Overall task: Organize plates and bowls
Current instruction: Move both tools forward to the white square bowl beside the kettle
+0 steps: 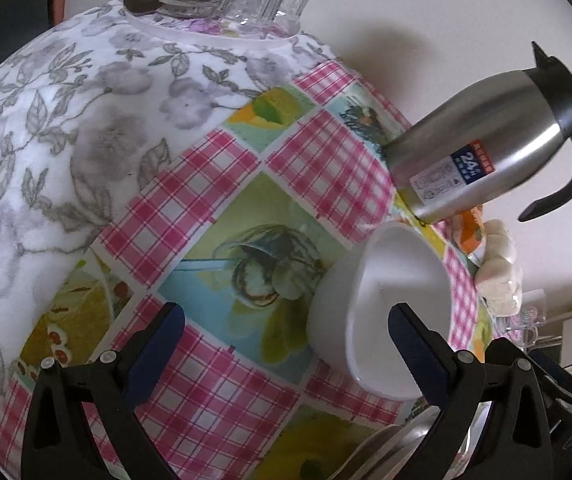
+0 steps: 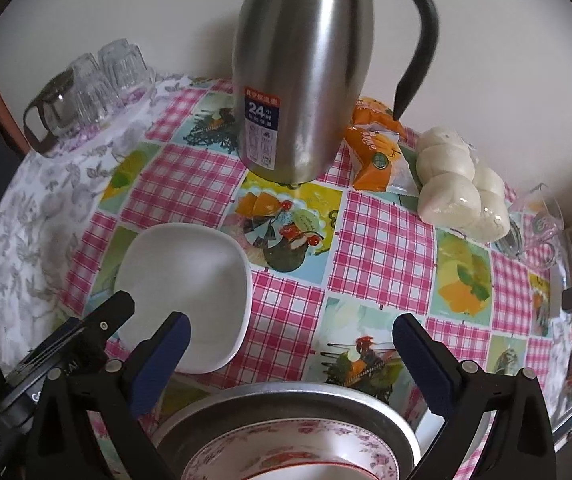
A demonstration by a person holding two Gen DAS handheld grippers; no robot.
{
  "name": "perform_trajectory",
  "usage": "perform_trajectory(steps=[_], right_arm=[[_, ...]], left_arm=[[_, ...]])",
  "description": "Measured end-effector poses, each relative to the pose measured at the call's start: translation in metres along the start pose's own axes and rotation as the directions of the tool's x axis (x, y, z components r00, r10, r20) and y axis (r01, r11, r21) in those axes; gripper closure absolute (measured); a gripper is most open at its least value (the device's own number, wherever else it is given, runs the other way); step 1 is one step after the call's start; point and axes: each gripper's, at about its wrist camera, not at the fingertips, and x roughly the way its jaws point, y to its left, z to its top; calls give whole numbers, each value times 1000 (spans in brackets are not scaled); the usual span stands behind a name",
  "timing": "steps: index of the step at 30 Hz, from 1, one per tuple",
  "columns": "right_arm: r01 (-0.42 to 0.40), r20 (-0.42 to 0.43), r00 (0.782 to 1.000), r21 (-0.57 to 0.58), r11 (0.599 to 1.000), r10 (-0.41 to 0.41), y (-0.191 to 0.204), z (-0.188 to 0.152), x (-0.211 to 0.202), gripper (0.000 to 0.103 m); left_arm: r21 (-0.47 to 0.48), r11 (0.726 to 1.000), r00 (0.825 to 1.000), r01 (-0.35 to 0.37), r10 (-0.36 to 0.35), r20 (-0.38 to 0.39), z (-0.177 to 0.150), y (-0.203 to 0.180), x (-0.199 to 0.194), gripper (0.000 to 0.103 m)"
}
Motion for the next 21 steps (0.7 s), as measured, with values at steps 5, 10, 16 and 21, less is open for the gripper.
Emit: perform_trajectory(steps=[5,10,16,21], right_arm=[[19,-8,1000,-38,999,-19,8,2,7,3],[42,-17,999,-61,997,-43,11,4,12,4],[31,-47,998,-83,996,-35,15,6,22,19],[3,-80,997,-101,995,-11,20,6,32,32]], left_arm=[[1,1000,1000,-3,3,0,-1,-1,4,3],[-5,1000,1000,13,-13,-9,-1,-2,8,10],[23,1000,1000,5,-5,-7,-1,-9,11,27],[40,999,1000,14,-14,-20,-2,-13,15,39]])
